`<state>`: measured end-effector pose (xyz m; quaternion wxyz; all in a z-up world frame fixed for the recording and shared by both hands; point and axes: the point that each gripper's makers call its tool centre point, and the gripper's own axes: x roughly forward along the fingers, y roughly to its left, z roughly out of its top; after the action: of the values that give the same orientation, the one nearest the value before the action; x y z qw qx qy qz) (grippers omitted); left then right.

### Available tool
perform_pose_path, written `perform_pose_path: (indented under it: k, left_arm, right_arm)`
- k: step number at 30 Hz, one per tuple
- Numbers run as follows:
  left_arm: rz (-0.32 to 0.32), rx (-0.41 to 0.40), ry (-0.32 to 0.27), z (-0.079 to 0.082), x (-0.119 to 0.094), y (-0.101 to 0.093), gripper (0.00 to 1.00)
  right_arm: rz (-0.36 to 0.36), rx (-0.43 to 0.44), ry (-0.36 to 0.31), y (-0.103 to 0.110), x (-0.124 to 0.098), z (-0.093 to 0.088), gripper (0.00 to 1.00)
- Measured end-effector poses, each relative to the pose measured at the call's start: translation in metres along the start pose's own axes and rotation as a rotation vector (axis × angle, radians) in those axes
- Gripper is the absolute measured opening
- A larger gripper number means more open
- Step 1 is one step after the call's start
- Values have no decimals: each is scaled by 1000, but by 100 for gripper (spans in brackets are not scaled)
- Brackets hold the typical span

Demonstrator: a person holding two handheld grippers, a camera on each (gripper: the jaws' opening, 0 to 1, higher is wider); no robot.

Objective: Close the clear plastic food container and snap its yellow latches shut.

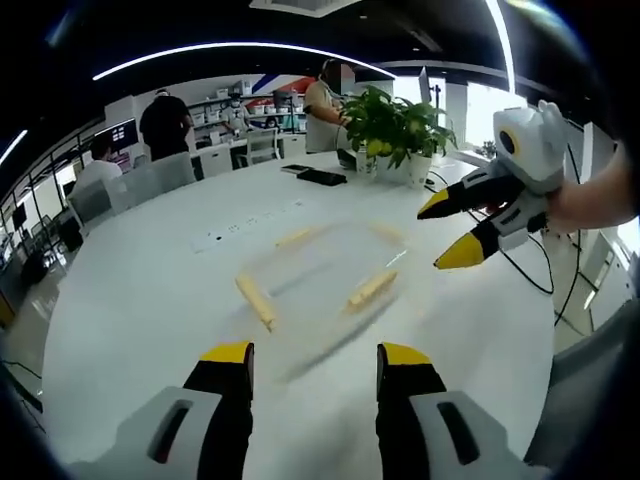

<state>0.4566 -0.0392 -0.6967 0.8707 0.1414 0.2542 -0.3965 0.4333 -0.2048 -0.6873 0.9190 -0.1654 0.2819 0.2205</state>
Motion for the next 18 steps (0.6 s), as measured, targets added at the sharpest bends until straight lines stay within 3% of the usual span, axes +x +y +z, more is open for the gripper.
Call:
perform_pose_path:
  k: [6,18]
  left_arm:
    - [5,-26,9,-15,-25,-15,43]
    - [19,-55,4,-29,-69,-38,44]
  right_arm:
    - [-35,31,-3,7,-22,-2,42]
    - [-44,92,3,42,-62,-23,43]
